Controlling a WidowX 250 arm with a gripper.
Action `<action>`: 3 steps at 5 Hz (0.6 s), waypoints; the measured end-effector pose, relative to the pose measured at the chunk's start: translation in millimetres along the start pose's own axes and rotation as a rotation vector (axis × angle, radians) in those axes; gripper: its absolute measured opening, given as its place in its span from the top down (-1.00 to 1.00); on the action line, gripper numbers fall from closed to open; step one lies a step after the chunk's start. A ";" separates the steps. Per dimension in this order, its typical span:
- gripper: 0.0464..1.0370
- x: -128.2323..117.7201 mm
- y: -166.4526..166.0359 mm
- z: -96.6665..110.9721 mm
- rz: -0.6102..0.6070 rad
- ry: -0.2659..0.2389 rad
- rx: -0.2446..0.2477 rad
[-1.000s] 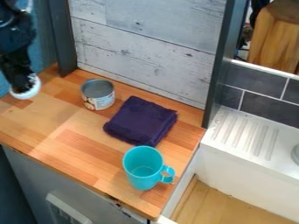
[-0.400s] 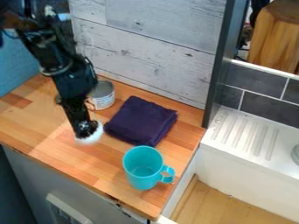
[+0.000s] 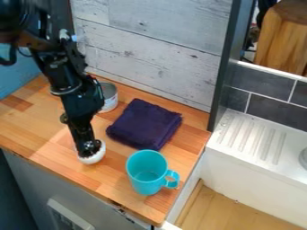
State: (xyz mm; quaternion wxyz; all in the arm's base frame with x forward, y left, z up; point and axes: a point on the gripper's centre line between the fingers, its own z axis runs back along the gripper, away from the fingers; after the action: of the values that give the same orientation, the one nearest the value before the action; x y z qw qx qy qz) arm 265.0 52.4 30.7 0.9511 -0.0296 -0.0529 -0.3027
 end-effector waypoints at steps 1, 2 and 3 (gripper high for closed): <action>0.61 1.4 0.9 -5.7 -0.010 0.024 0.028; 0.54 1.3 1.4 -8.9 -0.015 0.039 0.034; -0.04 0.3 -4.0 -10.5 -0.022 0.035 0.006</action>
State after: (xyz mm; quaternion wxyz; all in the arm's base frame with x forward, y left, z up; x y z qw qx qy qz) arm 263.9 48.1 20.4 0.9486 -0.0207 -0.0374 -0.3136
